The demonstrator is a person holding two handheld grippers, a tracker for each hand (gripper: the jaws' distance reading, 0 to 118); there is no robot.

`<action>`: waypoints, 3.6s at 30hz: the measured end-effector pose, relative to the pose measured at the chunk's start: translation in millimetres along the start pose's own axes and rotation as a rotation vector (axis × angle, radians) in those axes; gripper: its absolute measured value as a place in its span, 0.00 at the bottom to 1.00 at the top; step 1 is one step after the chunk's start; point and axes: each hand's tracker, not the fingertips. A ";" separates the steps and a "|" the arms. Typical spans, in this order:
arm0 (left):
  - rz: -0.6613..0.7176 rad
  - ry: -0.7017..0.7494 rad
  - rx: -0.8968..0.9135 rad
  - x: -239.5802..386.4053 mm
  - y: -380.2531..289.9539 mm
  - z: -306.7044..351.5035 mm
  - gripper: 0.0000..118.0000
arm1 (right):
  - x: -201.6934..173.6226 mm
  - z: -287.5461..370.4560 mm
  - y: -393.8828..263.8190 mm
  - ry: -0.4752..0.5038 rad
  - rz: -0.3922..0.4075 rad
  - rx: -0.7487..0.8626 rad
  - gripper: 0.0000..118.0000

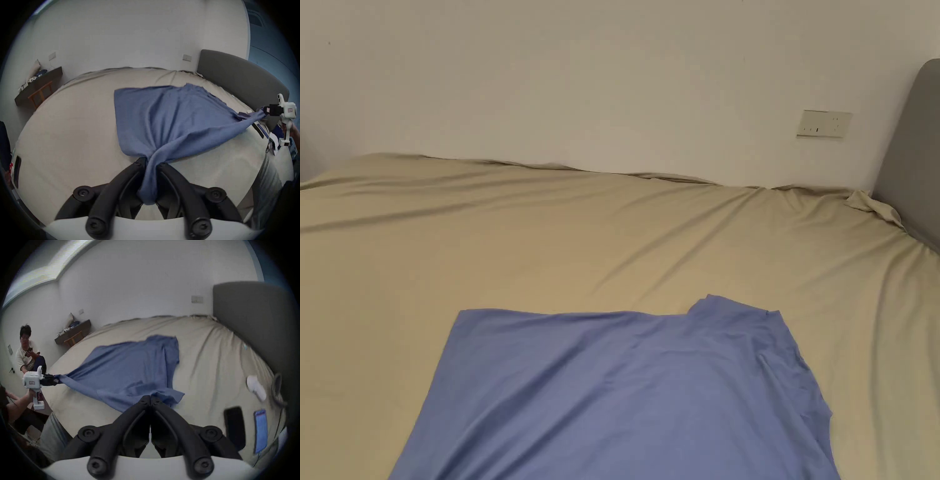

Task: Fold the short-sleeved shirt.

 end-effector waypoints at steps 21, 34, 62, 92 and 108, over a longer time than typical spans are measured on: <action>0.350 0.213 0.111 53.4 -42.9 80.0 0.00 | -67.3 4.2 -49.3 -0.034 0.007 0.005 0.02; 0.169 0.270 -0.034 49.6 -27.1 38.2 0.92 | -51.8 7.6 -48.7 -0.038 -0.058 -0.028 0.02; 0.263 0.162 -0.070 46.5 -8.2 -10.5 0.02 | -16.2 -80.8 -54.6 -0.194 -0.094 -0.309 0.03; 0.131 0.124 -0.151 -11.6 132.5 -78.8 0.02 | 9.1 -157.9 116.9 -0.101 -0.031 -0.179 0.03; 0.168 0.064 -0.206 -41.5 163.6 -97.7 0.72 | 13.9 -182.7 119.5 -0.051 -0.074 -0.016 0.81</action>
